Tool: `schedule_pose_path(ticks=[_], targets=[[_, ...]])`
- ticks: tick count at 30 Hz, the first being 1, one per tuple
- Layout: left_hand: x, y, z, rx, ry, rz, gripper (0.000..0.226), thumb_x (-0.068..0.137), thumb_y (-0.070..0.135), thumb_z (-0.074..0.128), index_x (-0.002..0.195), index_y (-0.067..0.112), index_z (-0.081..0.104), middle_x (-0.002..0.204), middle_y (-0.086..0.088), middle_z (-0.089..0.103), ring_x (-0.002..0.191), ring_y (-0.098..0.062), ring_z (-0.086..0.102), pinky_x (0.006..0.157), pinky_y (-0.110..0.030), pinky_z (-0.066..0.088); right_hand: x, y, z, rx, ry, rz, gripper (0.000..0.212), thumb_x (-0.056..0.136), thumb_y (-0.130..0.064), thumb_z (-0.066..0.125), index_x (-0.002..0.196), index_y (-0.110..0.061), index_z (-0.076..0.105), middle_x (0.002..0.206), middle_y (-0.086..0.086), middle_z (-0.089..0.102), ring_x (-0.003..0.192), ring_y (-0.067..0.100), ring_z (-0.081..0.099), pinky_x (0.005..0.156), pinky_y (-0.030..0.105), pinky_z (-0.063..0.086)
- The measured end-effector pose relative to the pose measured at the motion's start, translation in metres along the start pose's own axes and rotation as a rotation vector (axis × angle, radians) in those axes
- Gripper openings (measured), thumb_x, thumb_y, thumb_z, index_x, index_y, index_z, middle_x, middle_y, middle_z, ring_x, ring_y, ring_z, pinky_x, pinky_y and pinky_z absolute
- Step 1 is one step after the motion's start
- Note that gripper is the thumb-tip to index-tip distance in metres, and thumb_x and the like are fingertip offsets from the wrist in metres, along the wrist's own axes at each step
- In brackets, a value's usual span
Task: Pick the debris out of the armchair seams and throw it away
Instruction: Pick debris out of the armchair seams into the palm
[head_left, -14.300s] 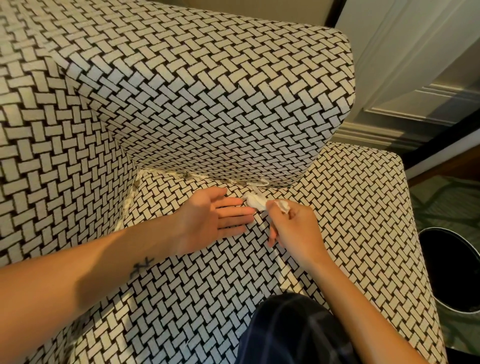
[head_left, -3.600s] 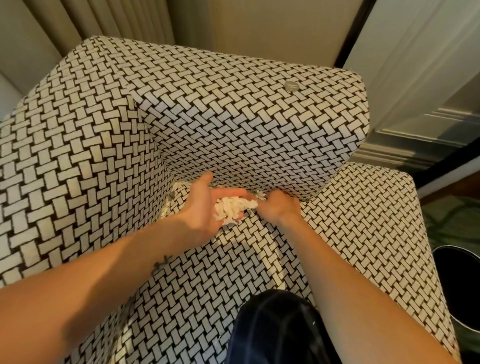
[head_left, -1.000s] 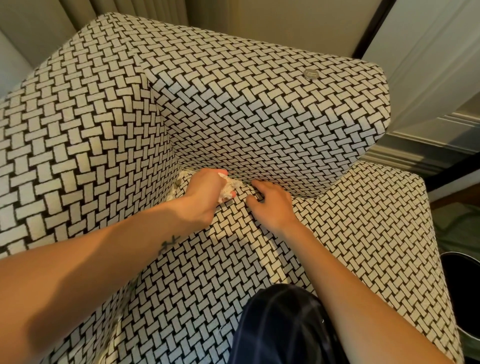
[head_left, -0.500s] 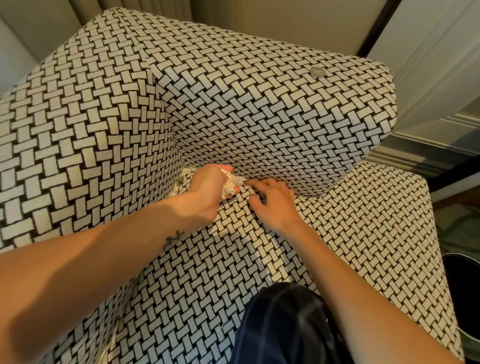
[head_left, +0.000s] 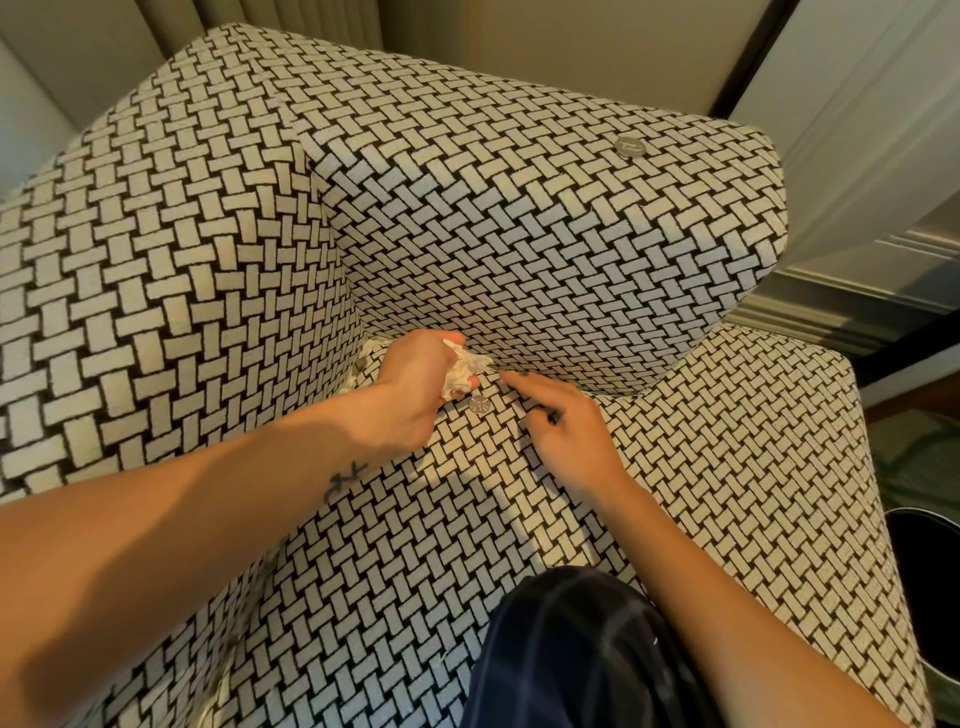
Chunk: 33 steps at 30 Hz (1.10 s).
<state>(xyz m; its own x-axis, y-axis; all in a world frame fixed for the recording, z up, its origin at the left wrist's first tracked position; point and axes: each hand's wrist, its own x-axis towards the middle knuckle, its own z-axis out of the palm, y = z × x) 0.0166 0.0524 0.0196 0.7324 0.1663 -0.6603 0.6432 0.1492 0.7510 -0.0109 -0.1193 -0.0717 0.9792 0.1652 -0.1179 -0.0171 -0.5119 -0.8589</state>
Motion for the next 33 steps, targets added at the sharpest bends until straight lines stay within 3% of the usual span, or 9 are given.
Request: schedule_pose_path(ticks=[2, 4, 7, 10, 12, 16, 22, 28, 33], targets=[[-0.001, 0.001, 0.001, -0.003, -0.013, 0.002, 0.035, 0.097, -0.01, 0.037, 0.105, 0.008, 0.067, 0.112, -0.021, 0.071, 0.085, -0.027, 0.067, 0.105, -0.044, 0.051, 0.003, 0.0, 0.002, -0.018, 0.027, 0.001, 0.057, 0.095, -0.003, 0.049, 0.142, -0.033, 0.058, 0.149, -0.013, 0.051, 0.103, 0.001, 0.058, 0.094, 0.025, 0.048], [0.0, 0.0, 0.001, 0.004, -0.016, 0.005, 0.036, 0.096, -0.01, 0.038, 0.104, 0.008, 0.067, 0.113, -0.022, 0.071, 0.094, -0.031, 0.068, 0.107, -0.046, 0.051, 0.006, 0.006, 0.006, -0.262, -0.008, -0.075, 0.054, 0.095, -0.008, 0.05, 0.142, -0.034, 0.058, 0.151, -0.012, 0.049, 0.13, 0.004, 0.041, 0.117, 0.032, 0.027], [0.002, 0.0, 0.001, 0.022, -0.008, 0.005, 0.036, 0.095, -0.011, 0.038, 0.107, 0.008, 0.068, 0.112, -0.019, 0.071, 0.101, -0.031, 0.069, 0.104, -0.042, 0.052, 0.007, 0.005, 0.006, -0.308, -0.03, -0.072, 0.052, 0.095, -0.01, 0.05, 0.136, -0.04, 0.062, 0.151, -0.015, 0.047, 0.133, -0.001, 0.025, 0.118, 0.032, 0.014], [0.004, -0.002, 0.0, 0.001, -0.023, 0.003, 0.038, 0.096, -0.011, 0.038, 0.117, 0.004, 0.066, 0.105, -0.017, 0.07, 0.083, -0.023, 0.067, 0.092, -0.036, 0.055, 0.01, 0.005, 0.006, -0.117, 0.03, 0.019, 0.052, 0.096, -0.007, 0.048, 0.14, -0.03, 0.06, 0.146, -0.016, 0.05, 0.133, 0.012, 0.046, 0.119, 0.041, 0.032], [0.005, -0.003, -0.001, -0.009, -0.039, 0.004, 0.037, 0.096, -0.009, 0.038, 0.117, 0.004, 0.065, 0.108, -0.017, 0.07, 0.084, -0.023, 0.068, 0.091, -0.037, 0.055, 0.015, 0.004, 0.006, -0.093, 0.123, 0.081, 0.047, 0.098, -0.012, 0.047, 0.144, -0.022, 0.057, 0.145, -0.007, 0.055, 0.107, 0.019, 0.061, 0.106, 0.045, 0.05], [0.008, -0.004, -0.001, -0.014, -0.037, 0.002, 0.034, 0.098, -0.005, 0.04, 0.118, 0.004, 0.065, 0.111, -0.017, 0.07, 0.091, -0.026, 0.068, 0.1, -0.041, 0.053, 0.021, 0.0, 0.009, -0.284, 0.16, 0.128, 0.05, 0.096, -0.029, 0.044, 0.142, -0.013, 0.058, 0.133, 0.008, 0.066, 0.088, 0.018, 0.061, 0.091, 0.039, 0.057], [0.012, -0.006, -0.003, -0.033, -0.032, 0.009, 0.033, 0.098, -0.002, 0.041, 0.118, 0.007, 0.066, 0.116, -0.017, 0.071, 0.088, -0.023, 0.069, 0.085, -0.033, 0.054, 0.036, -0.01, 0.014, -0.577, 0.146, 0.155, 0.038, 0.101, -0.029, 0.042, 0.08, -0.007, 0.065, 0.072, 0.009, 0.067, 0.067, 0.027, 0.063, 0.067, 0.036, 0.055], [0.011, -0.005, -0.002, 0.055, -0.053, 0.039, 0.042, 0.096, -0.01, 0.038, 0.108, 0.014, 0.07, 0.12, -0.015, 0.066, 0.1, -0.028, 0.071, 0.101, -0.047, 0.056, 0.054, -0.009, 0.014, -0.571, 0.055, 0.341, 0.054, 0.1, -0.052, 0.036, 0.105, -0.012, 0.073, 0.079, 0.005, 0.07, 0.084, 0.026, 0.065, 0.094, 0.041, 0.05], [0.011, -0.005, -0.003, 0.087, -0.062, 0.031, 0.047, 0.093, -0.011, 0.039, 0.098, 0.018, 0.076, 0.129, -0.012, 0.065, 0.115, -0.027, 0.065, 0.104, -0.043, 0.054, 0.067, -0.005, 0.013, -0.536, 0.007, 0.458, 0.058, 0.099, -0.06, 0.035, 0.087, -0.017, 0.072, 0.084, 0.001, 0.071, 0.09, 0.023, 0.064, 0.102, 0.04, 0.038]])
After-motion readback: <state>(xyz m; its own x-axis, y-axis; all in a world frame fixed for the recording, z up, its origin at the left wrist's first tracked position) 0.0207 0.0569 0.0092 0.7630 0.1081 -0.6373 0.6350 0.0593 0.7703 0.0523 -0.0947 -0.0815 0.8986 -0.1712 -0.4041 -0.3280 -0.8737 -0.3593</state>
